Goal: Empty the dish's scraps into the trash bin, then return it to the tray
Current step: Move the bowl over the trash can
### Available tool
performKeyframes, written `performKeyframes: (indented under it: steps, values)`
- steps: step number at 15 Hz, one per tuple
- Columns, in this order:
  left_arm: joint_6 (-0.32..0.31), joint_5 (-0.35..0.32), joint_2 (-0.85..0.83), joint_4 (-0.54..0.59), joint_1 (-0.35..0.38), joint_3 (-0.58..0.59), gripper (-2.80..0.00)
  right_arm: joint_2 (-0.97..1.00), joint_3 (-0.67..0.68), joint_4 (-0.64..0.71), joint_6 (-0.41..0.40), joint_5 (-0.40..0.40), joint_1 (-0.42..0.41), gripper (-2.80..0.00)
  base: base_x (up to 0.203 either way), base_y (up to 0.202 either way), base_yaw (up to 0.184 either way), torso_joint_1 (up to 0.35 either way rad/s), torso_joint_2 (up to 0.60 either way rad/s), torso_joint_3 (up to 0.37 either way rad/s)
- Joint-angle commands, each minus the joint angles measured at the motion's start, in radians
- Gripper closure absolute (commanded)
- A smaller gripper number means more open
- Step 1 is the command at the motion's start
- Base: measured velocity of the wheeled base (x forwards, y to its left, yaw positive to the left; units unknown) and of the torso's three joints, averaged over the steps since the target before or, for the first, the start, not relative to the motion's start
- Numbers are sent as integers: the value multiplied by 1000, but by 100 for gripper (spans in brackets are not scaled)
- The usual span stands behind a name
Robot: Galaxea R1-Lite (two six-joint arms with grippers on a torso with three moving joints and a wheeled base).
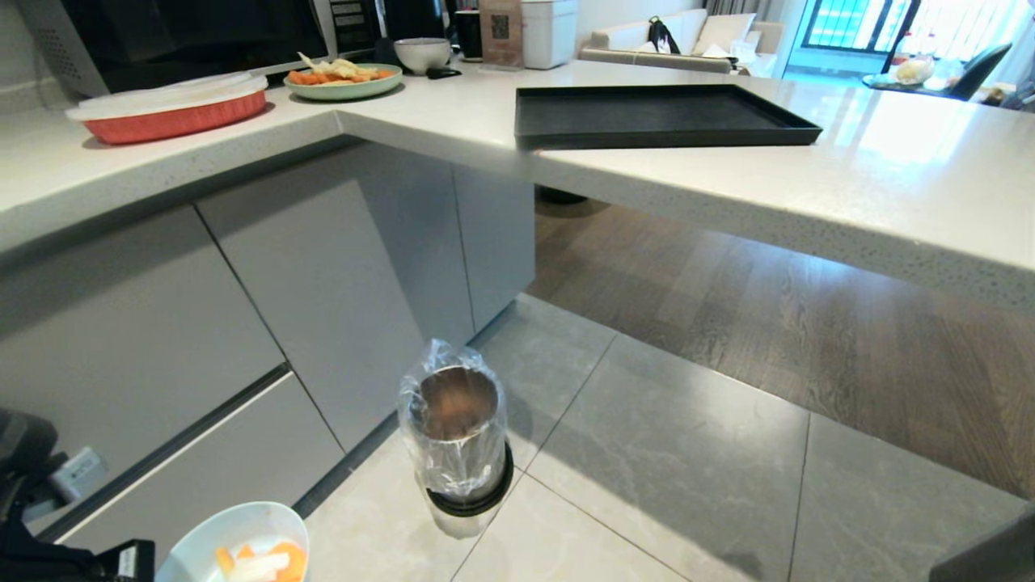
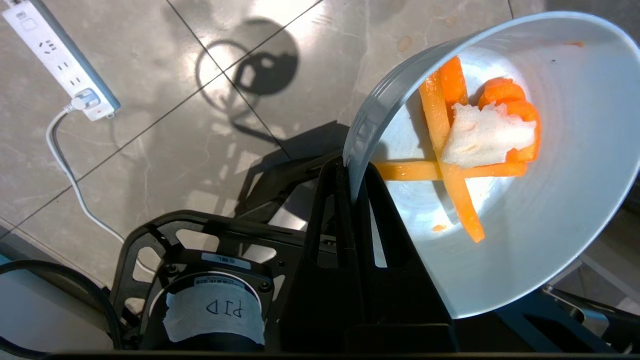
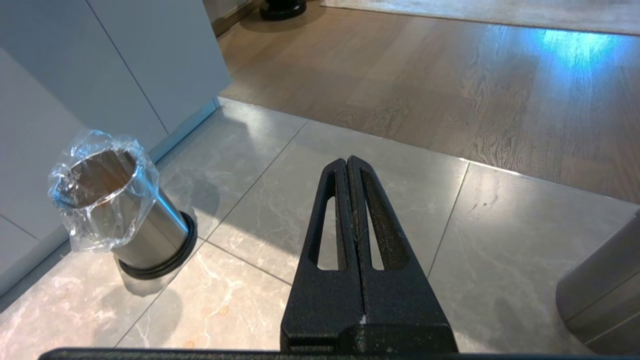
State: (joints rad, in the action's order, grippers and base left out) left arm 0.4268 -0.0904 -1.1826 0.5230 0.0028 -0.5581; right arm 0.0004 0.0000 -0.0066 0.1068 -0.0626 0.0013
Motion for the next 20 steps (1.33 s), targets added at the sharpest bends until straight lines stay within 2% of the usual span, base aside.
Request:
performKeyframes:
  steps: [1, 5, 8, 12, 20]
  values:
    - [3, 0, 1, 2, 0, 0, 0, 0, 0, -1, 1, 0, 0, 0, 0, 0, 0, 0, 0, 0]
    - [2, -5, 0, 2, -4, -2, 0, 0, 0, -1, 1, 0, 0, 0, 0, 0, 0, 0, 0, 0]
    - [4, 1, 0, 2, -55, 0, 0, 0, 0, -1, 1, 0, 0, 0, 0, 0, 0, 0, 0, 0]
    - [6, 1, -2, 0, -56, -8, 0, 0, 0, -1, 1, 0, 0, 0, 0, 0, 0, 0, 2, -7]
    - [12, 1, -2, -37, -56, -2, 0, 0, 0, -1, 1, 0, 0, 0, 0, 0, 0, 2, 3, -168]
